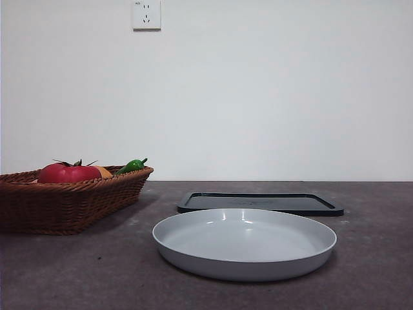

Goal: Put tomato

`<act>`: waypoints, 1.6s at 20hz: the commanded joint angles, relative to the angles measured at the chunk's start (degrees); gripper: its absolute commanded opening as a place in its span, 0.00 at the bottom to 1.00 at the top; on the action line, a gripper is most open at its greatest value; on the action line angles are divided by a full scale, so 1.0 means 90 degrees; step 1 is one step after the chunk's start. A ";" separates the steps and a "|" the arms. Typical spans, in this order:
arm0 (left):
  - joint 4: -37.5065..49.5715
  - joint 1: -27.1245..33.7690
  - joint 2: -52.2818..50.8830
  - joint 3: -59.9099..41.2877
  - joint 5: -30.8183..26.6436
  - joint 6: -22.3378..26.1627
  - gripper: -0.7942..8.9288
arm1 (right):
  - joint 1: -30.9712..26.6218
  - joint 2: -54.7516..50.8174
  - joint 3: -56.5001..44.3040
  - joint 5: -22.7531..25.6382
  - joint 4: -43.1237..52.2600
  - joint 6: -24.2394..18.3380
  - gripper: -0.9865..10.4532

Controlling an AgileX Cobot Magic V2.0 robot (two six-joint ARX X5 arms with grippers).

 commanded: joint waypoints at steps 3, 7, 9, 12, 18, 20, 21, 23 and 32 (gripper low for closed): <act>0.0087 -0.0010 0.0051 0.0117 -0.0002 0.0073 0.60 | 0.0034 0.0053 0.0126 -0.0017 0.0063 -0.0051 0.47; 0.0690 -0.0010 0.0355 0.0117 -0.0367 0.0080 0.60 | 0.0034 0.0056 0.0126 -0.0017 0.0066 -0.0051 0.47; 0.1190 -0.0010 0.0758 0.0117 -0.0393 0.0092 0.60 | 0.0034 0.0056 0.0126 -0.0017 0.0066 -0.0051 0.47; 0.2093 -0.0012 0.1632 0.0117 -0.0401 0.0187 0.60 | 0.0034 0.0056 0.0126 -0.0017 0.0063 -0.0049 0.47; 0.3585 -0.0138 0.3410 0.0117 -0.0901 0.0862 0.60 | 0.0034 0.0056 0.0124 -0.0017 0.0058 -0.0044 0.47; 0.3922 -0.0199 0.3886 0.0117 -0.1105 0.1115 0.60 | 0.0034 0.0056 0.0126 -0.0017 0.0058 -0.0041 0.47; 0.4112 -0.0250 0.4131 0.0117 -0.1146 0.1195 0.60 | 0.0034 0.0056 0.0126 -0.0017 0.0056 -0.0024 0.47; 0.4435 -0.0304 0.4541 0.0117 -0.1178 0.1316 0.60 | 0.0034 0.0056 0.0126 -0.0017 0.0056 0.0005 0.47; 0.5336 -0.0374 0.5867 0.0117 -0.1183 0.1481 0.60 | 0.0034 0.0056 0.0126 -0.0019 0.0051 0.0107 0.47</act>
